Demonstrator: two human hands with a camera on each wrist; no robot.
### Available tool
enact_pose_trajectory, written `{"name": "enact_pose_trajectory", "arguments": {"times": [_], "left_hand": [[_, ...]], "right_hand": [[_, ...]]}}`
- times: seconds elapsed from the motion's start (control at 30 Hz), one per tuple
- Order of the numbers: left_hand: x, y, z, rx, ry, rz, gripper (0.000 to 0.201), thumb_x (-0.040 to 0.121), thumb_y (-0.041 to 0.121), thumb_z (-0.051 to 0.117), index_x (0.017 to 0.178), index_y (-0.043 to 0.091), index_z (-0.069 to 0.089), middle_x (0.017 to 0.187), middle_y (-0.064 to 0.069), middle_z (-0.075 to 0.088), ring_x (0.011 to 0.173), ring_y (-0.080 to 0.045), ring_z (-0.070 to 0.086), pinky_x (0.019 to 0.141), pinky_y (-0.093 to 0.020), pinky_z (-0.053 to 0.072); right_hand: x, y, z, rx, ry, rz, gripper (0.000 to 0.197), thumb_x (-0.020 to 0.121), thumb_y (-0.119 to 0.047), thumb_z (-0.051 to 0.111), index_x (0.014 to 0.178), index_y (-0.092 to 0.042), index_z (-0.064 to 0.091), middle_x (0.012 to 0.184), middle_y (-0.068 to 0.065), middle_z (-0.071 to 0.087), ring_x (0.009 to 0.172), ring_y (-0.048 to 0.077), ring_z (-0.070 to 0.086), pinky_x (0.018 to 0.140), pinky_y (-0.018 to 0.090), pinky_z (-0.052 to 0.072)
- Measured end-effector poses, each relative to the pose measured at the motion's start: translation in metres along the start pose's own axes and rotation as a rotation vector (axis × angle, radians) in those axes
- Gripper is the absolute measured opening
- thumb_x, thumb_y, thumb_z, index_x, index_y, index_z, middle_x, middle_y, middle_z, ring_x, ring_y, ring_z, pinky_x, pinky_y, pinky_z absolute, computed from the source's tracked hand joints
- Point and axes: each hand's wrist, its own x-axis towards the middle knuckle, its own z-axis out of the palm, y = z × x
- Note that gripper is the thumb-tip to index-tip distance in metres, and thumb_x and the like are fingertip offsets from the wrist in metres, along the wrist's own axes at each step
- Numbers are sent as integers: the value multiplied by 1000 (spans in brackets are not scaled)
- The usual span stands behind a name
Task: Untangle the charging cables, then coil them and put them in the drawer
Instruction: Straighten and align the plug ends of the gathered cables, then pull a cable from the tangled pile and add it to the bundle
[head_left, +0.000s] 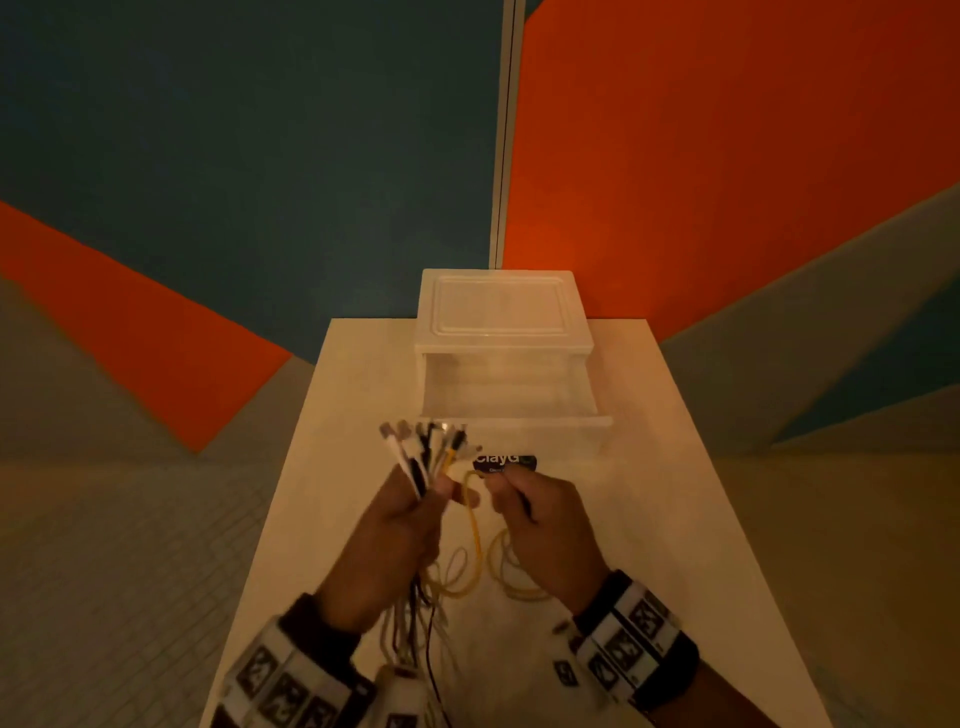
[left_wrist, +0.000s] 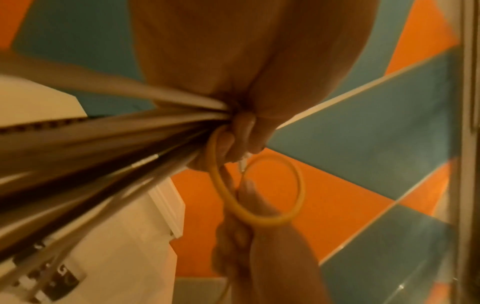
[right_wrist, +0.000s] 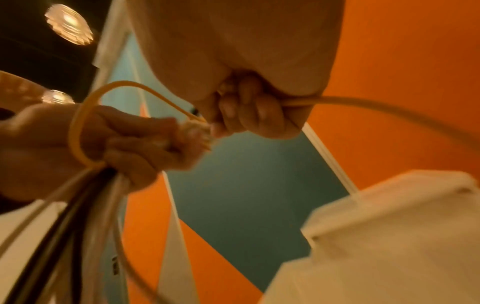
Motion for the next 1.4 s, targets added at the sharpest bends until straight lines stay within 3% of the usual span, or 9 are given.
{"name": "enact_pose_trajectory", "arguments": {"times": [0.23, 0.43, 0.57, 0.7, 0.8, 0.93, 1.03, 1.3, 1.4], "left_hand": [[-2, -3, 14, -130, 75, 22, 17, 98, 21, 54, 103, 5, 55, 48, 3, 36, 42, -5, 38, 43, -20, 34], [-5, 0, 11, -125, 157, 158, 31, 100, 27, 52, 103, -5, 54, 57, -10, 40, 51, -21, 32, 46, -28, 30], [1, 17, -20, -234, 279, 214, 38, 88, 36, 62, 96, 0, 53, 60, -4, 38, 50, -14, 35, 46, -24, 33], [-5, 32, -56, -345, 254, 256, 25, 97, 26, 55, 81, 8, 52, 71, -11, 24, 49, -7, 31, 46, -22, 27], [-11, 31, -63, -314, 212, 231, 24, 97, 26, 52, 78, 14, 59, 70, -8, 28, 48, -8, 29, 44, -23, 26], [-11, 25, -48, -114, 212, 178, 35, 85, 43, 66, 83, 9, 58, 68, -10, 34, 55, -18, 32, 50, -37, 25], [-9, 19, -33, -36, 161, 165, 37, 91, 32, 55, 77, -1, 45, 57, -1, 26, 48, -14, 26, 45, -27, 26], [3, 16, -23, -43, 172, 64, 53, 86, 35, 55, 90, -16, 45, 63, -10, 27, 52, -19, 25, 46, -29, 24], [6, 14, -21, -31, 144, 65, 52, 87, 36, 54, 89, -15, 43, 61, -9, 24, 50, -18, 24, 44, -28, 23]], "right_hand": [[-1, -29, 5, 6, -38, -34, 39, 99, -45, 36, 97, -27, 70, 59, -16, 50, 58, 5, 54, 56, 19, 41], [-15, -7, 18, 98, -219, 57, 60, 94, -63, 37, 63, -13, 53, 58, 6, 53, 55, 20, 52, 60, 40, 42], [-36, 60, 16, 74, -401, 143, 32, 101, -42, 38, 80, -23, 53, 76, -8, 54, 66, 6, 49, 63, 21, 40], [-59, 161, 11, -269, -409, 195, 25, 98, -29, 33, 91, -48, 49, 89, -19, 45, 84, 10, 46, 80, 30, 41], [-49, 187, 11, -379, -369, 276, 24, 95, -18, 40, 94, -32, 59, 105, -7, 51, 98, 16, 49, 84, 25, 43], [-8, 152, 6, 121, -151, 400, 22, 97, -17, 51, 84, -24, 68, 83, -8, 60, 75, 7, 55, 74, 24, 40], [17, 104, -12, 474, 19, 315, 28, 95, -32, 49, 81, -18, 69, 71, -1, 61, 64, 13, 49, 59, 23, 39], [23, 37, -51, 235, 110, 97, 25, 103, -26, 43, 92, -19, 64, 60, -12, 54, 47, 11, 50, 49, 34, 45], [23, 39, -56, -46, 50, 3, 25, 104, -33, 41, 99, -24, 64, 82, -19, 65, 76, 1, 62, 67, 25, 48]]}}
